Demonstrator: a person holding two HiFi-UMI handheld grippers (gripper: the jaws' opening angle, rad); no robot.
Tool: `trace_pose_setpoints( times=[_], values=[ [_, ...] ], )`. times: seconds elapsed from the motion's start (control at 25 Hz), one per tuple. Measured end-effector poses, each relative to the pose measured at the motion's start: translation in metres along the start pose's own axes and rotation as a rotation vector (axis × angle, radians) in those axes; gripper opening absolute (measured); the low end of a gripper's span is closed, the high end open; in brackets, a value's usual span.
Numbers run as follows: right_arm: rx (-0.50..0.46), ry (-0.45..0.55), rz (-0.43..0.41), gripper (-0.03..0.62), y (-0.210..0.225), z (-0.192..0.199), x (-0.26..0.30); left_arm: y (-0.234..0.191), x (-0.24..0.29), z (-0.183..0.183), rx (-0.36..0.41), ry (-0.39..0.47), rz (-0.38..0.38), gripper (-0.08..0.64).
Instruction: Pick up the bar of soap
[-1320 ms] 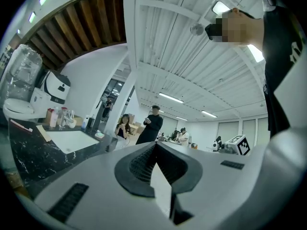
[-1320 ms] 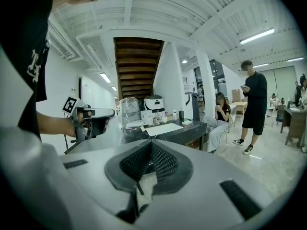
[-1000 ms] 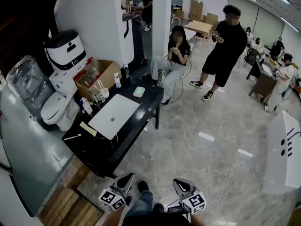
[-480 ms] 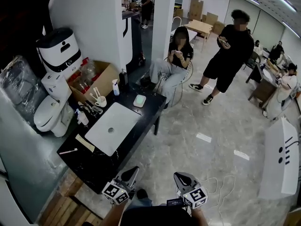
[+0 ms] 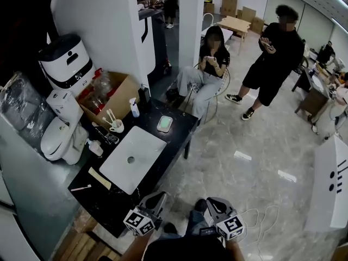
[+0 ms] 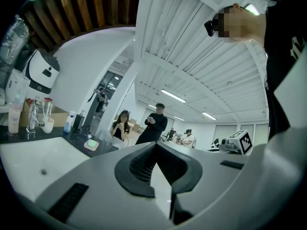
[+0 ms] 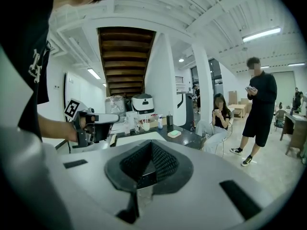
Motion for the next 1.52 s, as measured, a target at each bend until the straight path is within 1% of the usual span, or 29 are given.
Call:
trace_pose_setpoints(
  times=[0.08, 0.16, 0.2, 0.28, 0.36, 0.52, 0.72, 0.84, 0.92, 1.04, 1.2, 1.32, 1.52],
  values=[
    [0.002, -0.009, -0.022, 0.008, 0.021, -0.002, 0.017, -0.011, 0.021, -0.001, 0.009, -0.012, -0.018, 0.008],
    [0.003, 0.012, -0.056, 0.008, 0.042, -0.007, 0.039, -0.024, 0.042, -0.004, 0.023, -0.023, -0.038, 0.008],
    [0.003, 0.019, -0.064, 0.008, 0.056, -0.011, 0.046, -0.029, 0.058, -0.005, 0.027, -0.025, -0.034, 0.008],
    [0.009, 0.017, -0.052, 0.008, 0.093, -0.017, 0.055, -0.032, 0.096, -0.006, 0.040, -0.032, -0.010, 0.008],
    [0.017, 0.026, -0.042, 0.008, 0.132, -0.023, 0.069, -0.036, 0.130, -0.011, 0.060, -0.045, -0.011, 0.008],
    [0.002, 0.048, -0.089, 0.008, 0.193, -0.036, 0.095, -0.046, 0.189, -0.022, 0.076, -0.046, -0.050, 0.008],
    [-0.011, 0.065, -0.145, 0.008, 0.243, -0.048, 0.120, -0.051, 0.235, -0.024, 0.076, -0.050, -0.099, 0.008],
    [-0.028, 0.059, -0.177, 0.008, 0.263, -0.053, 0.128, -0.051, 0.254, -0.021, 0.070, -0.051, -0.131, 0.008],
    [-0.022, 0.058, -0.200, 0.008, 0.270, -0.059, 0.132, -0.052, 0.262, -0.020, 0.064, -0.055, -0.152, 0.008],
    [-0.008, 0.070, -0.222, 0.008, 0.280, -0.055, 0.143, -0.057, 0.271, -0.022, 0.064, -0.056, -0.176, 0.008],
    [0.003, 0.033, -0.252, 0.008, 0.289, -0.052, 0.155, -0.067, 0.284, -0.023, 0.069, -0.052, -0.202, 0.008],
    [0.001, 0.005, -0.262, 0.008, 0.298, -0.045, 0.167, -0.078, 0.287, -0.019, 0.051, -0.047, -0.226, 0.008],
    [-0.016, -0.002, -0.261, 0.008, 0.311, -0.051, 0.186, -0.098, 0.297, -0.018, 0.033, -0.034, -0.245, 0.008]
  ],
)
Point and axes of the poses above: the fingertips, and each gripper's own axes: x forward along the fingers, y to its right, z out of its underside, the point moved 3 cm from there along -x, backward along the fingers, and after that the axes turned 7 degrees about z, right-handed, at the moved point
